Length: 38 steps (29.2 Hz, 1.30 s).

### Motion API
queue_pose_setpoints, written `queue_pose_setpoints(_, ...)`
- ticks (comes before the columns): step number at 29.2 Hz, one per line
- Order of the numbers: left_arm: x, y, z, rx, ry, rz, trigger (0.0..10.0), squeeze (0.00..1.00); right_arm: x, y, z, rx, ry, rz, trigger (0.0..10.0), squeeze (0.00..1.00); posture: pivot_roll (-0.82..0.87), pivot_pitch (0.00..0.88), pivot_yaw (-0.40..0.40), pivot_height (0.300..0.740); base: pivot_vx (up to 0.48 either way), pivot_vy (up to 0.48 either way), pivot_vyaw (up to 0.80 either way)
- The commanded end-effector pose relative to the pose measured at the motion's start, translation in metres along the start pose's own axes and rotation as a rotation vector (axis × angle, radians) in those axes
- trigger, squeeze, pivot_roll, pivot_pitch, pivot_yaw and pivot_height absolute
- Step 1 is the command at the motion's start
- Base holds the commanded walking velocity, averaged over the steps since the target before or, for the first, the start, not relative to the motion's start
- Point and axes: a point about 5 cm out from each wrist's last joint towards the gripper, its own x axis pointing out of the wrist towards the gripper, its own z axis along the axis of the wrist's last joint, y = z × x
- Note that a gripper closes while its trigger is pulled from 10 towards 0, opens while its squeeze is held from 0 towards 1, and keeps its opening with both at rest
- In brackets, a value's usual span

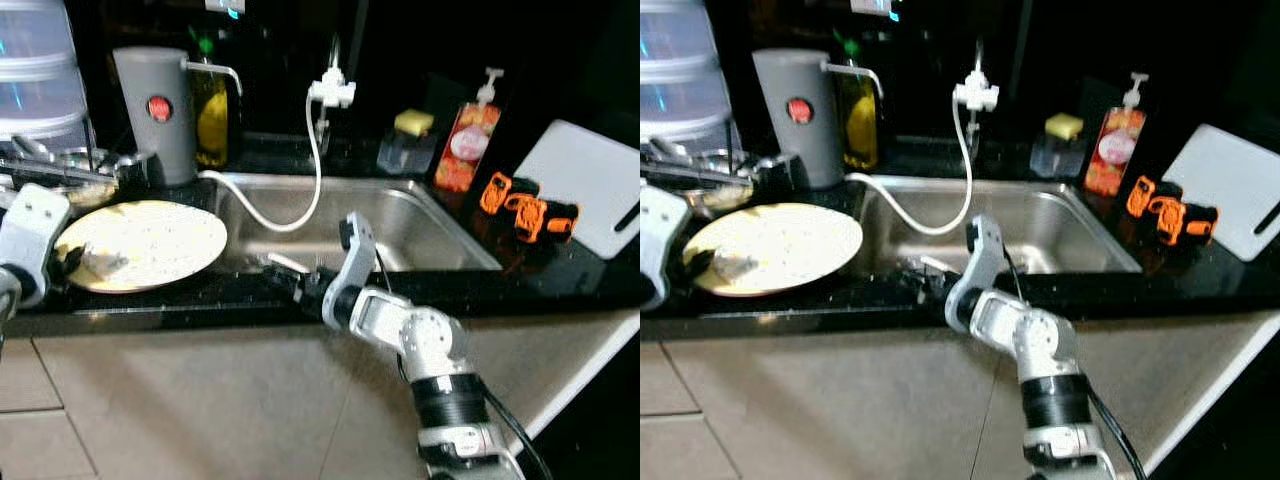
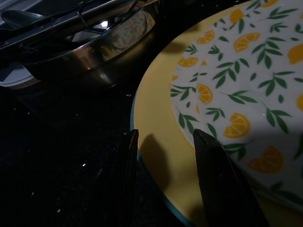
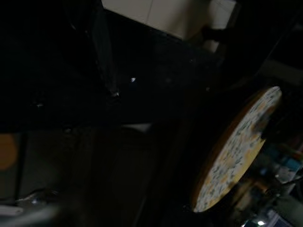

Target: Kitchen organization

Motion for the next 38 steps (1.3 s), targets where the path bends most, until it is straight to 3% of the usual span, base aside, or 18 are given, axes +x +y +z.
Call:
queue_pose_setpoints(1, 0.004, -0.017, -0.023, -0.03, 0.091, -0.047, 10.0, 0.0, 0.012, 0.011, -0.012, 0.031, 0.037, -0.004, 10.0, 0.0, 0.17, 0.082, -0.1, 0.74, 0.0, 0.0, 0.0)
queue_pose_setpoints(4, 0.004, -0.018, -0.023, -0.03, 0.089, -0.048, 10.0, 0.0, 0.018, 0.019, -0.017, 0.063, 0.052, 0.014, 10.0, 0.0, 0.17, 0.085, -0.103, 0.74, 0.0, 0.0, 0.0)
queue_pose_setpoints(5, 0.004, -0.019, -0.023, -0.028, 0.089, -0.05, 10.0, 0.0, 0.022, 0.033, -0.017, 0.096, 0.05, 0.07, 10.0, 0.0, 0.17, 0.087, -0.106, 0.74, 0.0, 0.0, 0.0)
queue_pose_setpoints(9, 0.004, -0.02, -0.022, -0.026, 0.086, -0.05, 10.0, 0.0, 0.025, 0.051, -0.014, 0.118, 0.042, 0.158, 10.0, 0.0, 0.18, 0.087, -0.107, 0.74, 0.0, 0.0, 0.0)
queue_pose_setpoints(17, 0.008, -0.022, -0.01, -0.004, 0.015, -0.032, 10.0, 0.0, 0.028, 0.065, -0.01, 0.077, 0.0, 0.216, 10.0, 0.0, 0.18, 0.087, -0.109, 0.74, 0.0, 0.0, 0.0)
queue_pose_setpoints(18, 0.007, -0.022, -0.004, 0.02, -0.03, -0.019, 10.0, 0.0, 0.024, 0.064, 0.0, 0.024, -0.073, 0.217, 10.0, 0.0, 0.18, 0.085, -0.104, 0.74, 0.0, 0.0, 0.0)
queue_pose_setpoints(20, 0.007, -0.022, -0.004, 0.02, -0.03, -0.019, 10.0, 0.0, 0.024, 0.064, 0.0, 0.024, -0.073, 0.217, 10.0, 0.0, 0.18, 0.085, -0.104, 0.74, 0.0, 0.0, 0.0)
queue_pose_setpoints(21, 0.006, -0.022, -0.001, 0.033, -0.057, -0.014, 10.0, 0.0, 0.02, 0.063, 0.007, -0.017, -0.126, 0.215, 10.0, 0.0, 0.18, 0.082, -0.099, 0.74, 0.0, 0.0, 0.0)
queue_pose_setpoints(22, 0.004, -0.022, 0.007, 0.04, -0.115, -0.003, 10.0, 0.0, 0.011, 0.064, 0.023, -0.16, -0.242, 0.209, 10.0, 0.0, 0.18, 0.08, -0.096, 0.74, 0.0, 0.0, 0.0)
queue_pose_setpoints(24, 0.003, -0.021, 0.01, 0.034, -0.134, 0.004, 10.0, 0.0, 0.007, 0.064, 0.028, -0.213, -0.283, 0.206, 10.0, 0.0, 0.18, 0.08, -0.096, 0.74, 0.0, 0.0, 0.0)
queue_pose_setpoints(29, -0.004, -0.013, 0.031, 0.013, -0.275, 0.092, 10.0, 0.0, -0.023, 0.066, 0.067, -0.439, -0.566, 0.155, 10.0, 0.0, 0.18, 0.076, -0.091, 0.74, 0.0, 0.0, 0.0)
queue_pose_setpoints(38, -0.013, -0.014, 0.053, -0.049, -0.393, 0.167, 10.0, 0.0, -0.032, 0.044, 0.08, -0.431, -0.633, 0.033, 10.0, 0.0, 0.18, 0.07, -0.089, 0.74, 0.0, 0.0, 0.0)
